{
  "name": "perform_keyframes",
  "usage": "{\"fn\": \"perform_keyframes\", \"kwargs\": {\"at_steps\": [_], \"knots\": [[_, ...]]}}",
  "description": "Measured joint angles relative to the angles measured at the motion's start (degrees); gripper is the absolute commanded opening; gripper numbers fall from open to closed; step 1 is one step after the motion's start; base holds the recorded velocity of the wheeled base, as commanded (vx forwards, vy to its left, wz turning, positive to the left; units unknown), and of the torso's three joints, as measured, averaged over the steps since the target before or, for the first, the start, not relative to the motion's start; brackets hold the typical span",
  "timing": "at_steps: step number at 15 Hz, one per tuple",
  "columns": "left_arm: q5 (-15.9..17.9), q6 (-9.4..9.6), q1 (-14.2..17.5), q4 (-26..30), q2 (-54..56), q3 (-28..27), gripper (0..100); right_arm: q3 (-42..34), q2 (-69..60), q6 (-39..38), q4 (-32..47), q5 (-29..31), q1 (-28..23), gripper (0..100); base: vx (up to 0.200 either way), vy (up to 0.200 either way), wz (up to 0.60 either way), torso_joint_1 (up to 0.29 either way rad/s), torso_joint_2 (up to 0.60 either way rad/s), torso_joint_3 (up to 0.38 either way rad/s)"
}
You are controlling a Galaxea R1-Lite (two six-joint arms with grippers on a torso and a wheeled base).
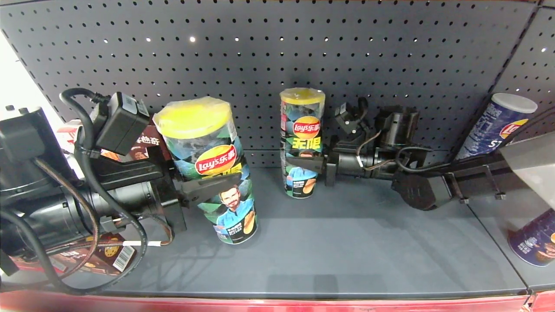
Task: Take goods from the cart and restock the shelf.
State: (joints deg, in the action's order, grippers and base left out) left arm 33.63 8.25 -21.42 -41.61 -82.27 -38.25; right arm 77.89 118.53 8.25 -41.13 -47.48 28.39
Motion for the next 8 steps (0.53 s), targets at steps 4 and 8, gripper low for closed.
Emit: {"fn": "perform_keyframes", "kwargs": {"at_steps": [4,8], "knots": [[0.0,-0.07,0.2,0.1,1.1,0.2,0,-13.3,-9.2,0.0,-4.7,3.2,2.2,0,0.0,0.0,0.0,0.0,0.0,0.0],[0.0,-0.1,0.2,0.2,1.3,0.0,0,-24.2,-14.9,-0.2,-11.8,6.6,4.9,0,0.0,0.0,0.0,0.0,0.0,0.0]]}}
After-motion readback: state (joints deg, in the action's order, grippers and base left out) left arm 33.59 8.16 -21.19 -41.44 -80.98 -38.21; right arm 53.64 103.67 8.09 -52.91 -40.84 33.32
